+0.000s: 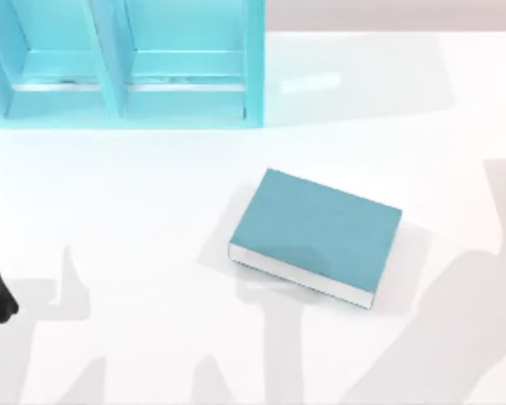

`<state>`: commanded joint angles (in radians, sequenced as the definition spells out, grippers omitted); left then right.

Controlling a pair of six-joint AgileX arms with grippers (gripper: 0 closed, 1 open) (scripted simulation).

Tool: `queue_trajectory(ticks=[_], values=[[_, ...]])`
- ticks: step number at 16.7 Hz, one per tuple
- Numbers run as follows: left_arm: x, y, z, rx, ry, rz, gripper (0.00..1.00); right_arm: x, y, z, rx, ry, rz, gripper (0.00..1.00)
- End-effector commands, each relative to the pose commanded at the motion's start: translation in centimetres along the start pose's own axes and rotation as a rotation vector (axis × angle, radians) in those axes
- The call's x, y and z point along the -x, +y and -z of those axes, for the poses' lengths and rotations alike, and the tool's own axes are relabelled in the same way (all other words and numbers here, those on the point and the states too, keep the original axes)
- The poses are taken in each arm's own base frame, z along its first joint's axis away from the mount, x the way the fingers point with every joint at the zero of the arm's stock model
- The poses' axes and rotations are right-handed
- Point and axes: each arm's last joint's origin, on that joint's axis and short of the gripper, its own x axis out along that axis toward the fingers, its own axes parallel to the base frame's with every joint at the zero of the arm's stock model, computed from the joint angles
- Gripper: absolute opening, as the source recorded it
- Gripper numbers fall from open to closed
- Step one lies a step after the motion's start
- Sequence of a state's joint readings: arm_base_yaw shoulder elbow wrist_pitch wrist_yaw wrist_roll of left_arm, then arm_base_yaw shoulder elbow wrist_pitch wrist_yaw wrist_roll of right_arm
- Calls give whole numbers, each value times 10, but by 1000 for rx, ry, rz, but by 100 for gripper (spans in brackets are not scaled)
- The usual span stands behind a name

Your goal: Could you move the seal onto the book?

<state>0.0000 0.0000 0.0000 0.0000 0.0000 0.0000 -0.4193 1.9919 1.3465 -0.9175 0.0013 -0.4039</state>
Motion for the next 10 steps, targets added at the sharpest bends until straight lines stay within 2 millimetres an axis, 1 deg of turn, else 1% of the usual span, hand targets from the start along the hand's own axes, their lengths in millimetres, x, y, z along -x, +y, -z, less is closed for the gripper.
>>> queue_trajectory(ticks=[7,9,10], values=[[0,0,0,0,0,0,100,3,0,-2,-14,-6,-1,0],[0,0,0,0,0,0,100,14,-2,-8,-65,-28,-5,0],[0,0,0,0,0,0,100,22,-2,-13,-102,-49,-5,0]])
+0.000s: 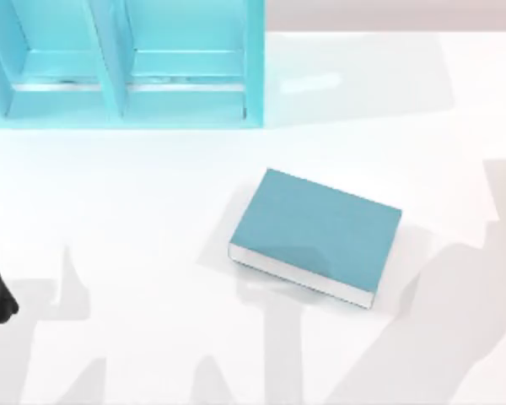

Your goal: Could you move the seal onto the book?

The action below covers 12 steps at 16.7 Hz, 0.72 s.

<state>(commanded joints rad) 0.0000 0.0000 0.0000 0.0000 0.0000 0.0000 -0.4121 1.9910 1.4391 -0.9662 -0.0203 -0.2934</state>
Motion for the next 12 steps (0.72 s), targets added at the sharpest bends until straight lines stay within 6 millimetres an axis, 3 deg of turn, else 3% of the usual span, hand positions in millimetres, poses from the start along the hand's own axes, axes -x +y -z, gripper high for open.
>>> queue_trajectory(ticks=[3,6,12], values=[[0,0,0,0,0,0,100,33,14,-15,-89,-55,-8,0],[0,0,0,0,0,0,100,70,51,-21,-105,-64,-18,0],[0,0,0,0,0,0,100,122,138,11,63,27,-1,0]])
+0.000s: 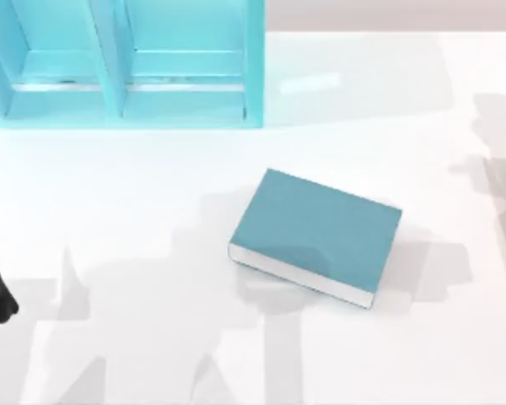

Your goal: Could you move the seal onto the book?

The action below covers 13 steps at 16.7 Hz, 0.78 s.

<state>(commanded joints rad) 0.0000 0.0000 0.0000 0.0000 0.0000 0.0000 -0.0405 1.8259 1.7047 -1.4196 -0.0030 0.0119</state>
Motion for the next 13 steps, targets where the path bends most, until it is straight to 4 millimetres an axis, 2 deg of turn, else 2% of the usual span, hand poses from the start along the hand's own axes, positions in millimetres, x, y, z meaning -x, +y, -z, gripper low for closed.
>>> queue_trajectory(ticks=[2,8,10,13], values=[[0,0,0,0,0,0,100,6,12,8,35,19,7,0],[0,0,0,0,0,0,100,4,17,5,33,21,5,0],[0,0,0,0,0,0,100,-2,36,-5,32,22,5,0],[0,0,0,0,0,0,100,-22,91,-22,23,33,9,0]])
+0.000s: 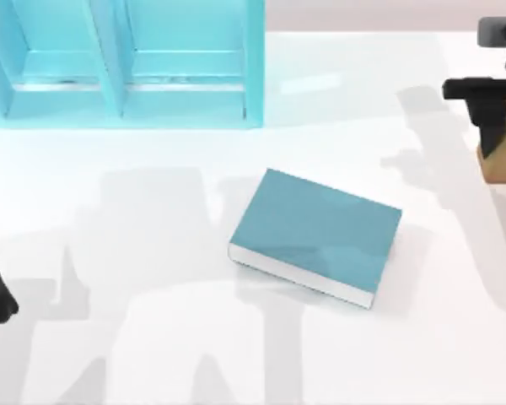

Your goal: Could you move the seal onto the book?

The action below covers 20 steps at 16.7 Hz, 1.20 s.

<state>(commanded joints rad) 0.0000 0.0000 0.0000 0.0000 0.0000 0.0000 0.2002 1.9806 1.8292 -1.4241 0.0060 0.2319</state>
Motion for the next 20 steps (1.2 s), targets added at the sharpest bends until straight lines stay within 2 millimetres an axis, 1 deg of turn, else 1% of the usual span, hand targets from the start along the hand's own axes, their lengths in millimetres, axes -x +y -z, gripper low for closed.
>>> queue_trajectory(ticks=[2,4,5,6,7,8,9,10,20], values=[[0,0,0,0,0,0,100,-17,50,-6,1,6,2,0],[0,0,0,0,0,0,100,-34,105,-3,8,6,2,0],[0,0,0,0,0,0,100,-42,128,1,8,5,1,0],[0,0,0,0,0,0,100,-49,147,5,8,2,-1,0],[0,0,0,0,0,0,100,-54,162,8,9,-1,-3,0],[0,0,0,0,0,0,100,-58,172,11,9,-4,-4,0],[0,0,0,0,0,0,100,-60,177,12,10,-6,-6,0],[0,0,0,0,0,0,100,-60,178,12,10,-7,-6,0],[0,0,0,0,0,0,100,-55,178,12,10,-7,-6,0]])
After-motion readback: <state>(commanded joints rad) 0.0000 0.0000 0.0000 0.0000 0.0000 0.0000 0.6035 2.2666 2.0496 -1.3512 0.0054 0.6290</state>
